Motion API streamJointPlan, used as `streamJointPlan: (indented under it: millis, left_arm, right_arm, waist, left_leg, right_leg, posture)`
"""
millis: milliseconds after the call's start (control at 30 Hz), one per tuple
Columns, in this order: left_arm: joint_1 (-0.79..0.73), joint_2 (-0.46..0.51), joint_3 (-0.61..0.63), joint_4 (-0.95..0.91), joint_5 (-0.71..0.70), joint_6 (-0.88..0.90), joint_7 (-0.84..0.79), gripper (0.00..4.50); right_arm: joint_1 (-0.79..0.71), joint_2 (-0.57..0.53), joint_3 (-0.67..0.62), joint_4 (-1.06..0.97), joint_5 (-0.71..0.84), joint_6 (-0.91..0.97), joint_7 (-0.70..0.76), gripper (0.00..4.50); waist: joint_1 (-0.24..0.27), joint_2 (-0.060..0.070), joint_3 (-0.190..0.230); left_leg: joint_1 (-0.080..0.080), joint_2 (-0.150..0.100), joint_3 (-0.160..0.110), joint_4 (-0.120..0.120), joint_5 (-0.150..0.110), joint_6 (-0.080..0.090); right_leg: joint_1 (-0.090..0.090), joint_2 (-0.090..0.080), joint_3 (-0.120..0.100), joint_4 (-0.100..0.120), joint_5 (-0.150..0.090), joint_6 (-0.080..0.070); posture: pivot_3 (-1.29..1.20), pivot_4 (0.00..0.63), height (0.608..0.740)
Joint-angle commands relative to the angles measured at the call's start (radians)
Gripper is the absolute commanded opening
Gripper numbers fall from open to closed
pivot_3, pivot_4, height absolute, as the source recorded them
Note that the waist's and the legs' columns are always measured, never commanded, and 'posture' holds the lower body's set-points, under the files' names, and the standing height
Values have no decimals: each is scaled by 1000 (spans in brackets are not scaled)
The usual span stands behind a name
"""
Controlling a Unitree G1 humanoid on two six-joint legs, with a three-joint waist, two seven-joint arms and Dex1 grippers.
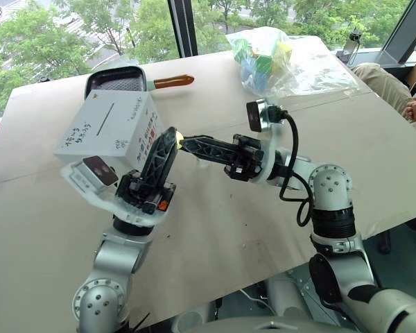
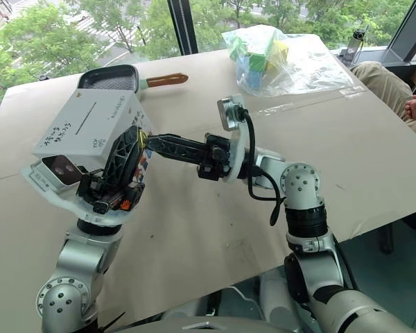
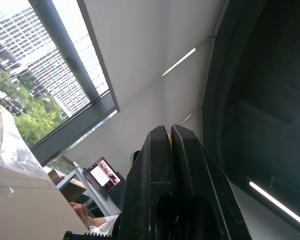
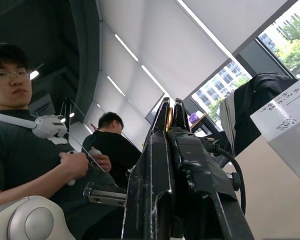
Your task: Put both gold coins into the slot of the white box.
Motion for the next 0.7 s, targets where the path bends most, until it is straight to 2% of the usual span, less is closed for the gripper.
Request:
streamJointPlan:
  millis: [33,133,200,233,400,500,700]
  left_arm:
    - [-16,-7,13,-42,-20,-24,3,101]
    - [-31,-13,19,-45,-29,-38,19,101]
    - [-42,-16,30,-47,-42,-50,40,0]
    - [-47,-16,36,-48,-46,-54,48,0]
    - [-87,31,127,-58,-87,-94,134,0]
    - [-104,90,182,-51,-95,-95,185,0]
    - [-204,272,286,9,51,-82,373,0]
  right_arm:
    - [-9,2,5,-37,24,-6,4,0]
    - [-11,2,8,-32,5,-27,6,0]
    - [-13,-2,9,-27,0,-33,13,567]
    - [-13,-5,9,-26,-1,-36,18,866]
    - [-33,-59,-6,23,-109,-131,40,3270]
    - [-56,-111,2,37,-159,-183,104,3270]
    - [-122,-181,64,37,-347,-381,214,3270]
  waist:
    - [0,0,0]
    - [0,0,0]
    - [0,0,0]
    - [0,0,0]
    - [1,0,0]
    - [3,0,0]
    - [2,0,0]
  left_leg:
    - [0,0,0,0,0,0]
    - [0,0,0,0,0,0]
    - [0,0,0,0,0,0]
    - [0,0,0,0,0,0]
    - [0,0,0,0,0,0]
    - [0,0,0,0,0,0]
    - [0,0,0,0,0,0]
  right_leg:
    - [0,0,0,0,0,0]
    - [0,0,0,0,0,0]
    - [0,0,0,0,0,0]
    - [0,0,0,0,0,0]
    - [0,0,0,0,0,0]
    - [0,0,0,0,0,0]
    - [0,1,0,0,0,0]
  posture:
    - [0,150,721]
    - [0,150,721]
    - [0,150,721]
    - [0,150,721]
    - [0,150,721]
    - [0,150,721]
    - [0,150,721]
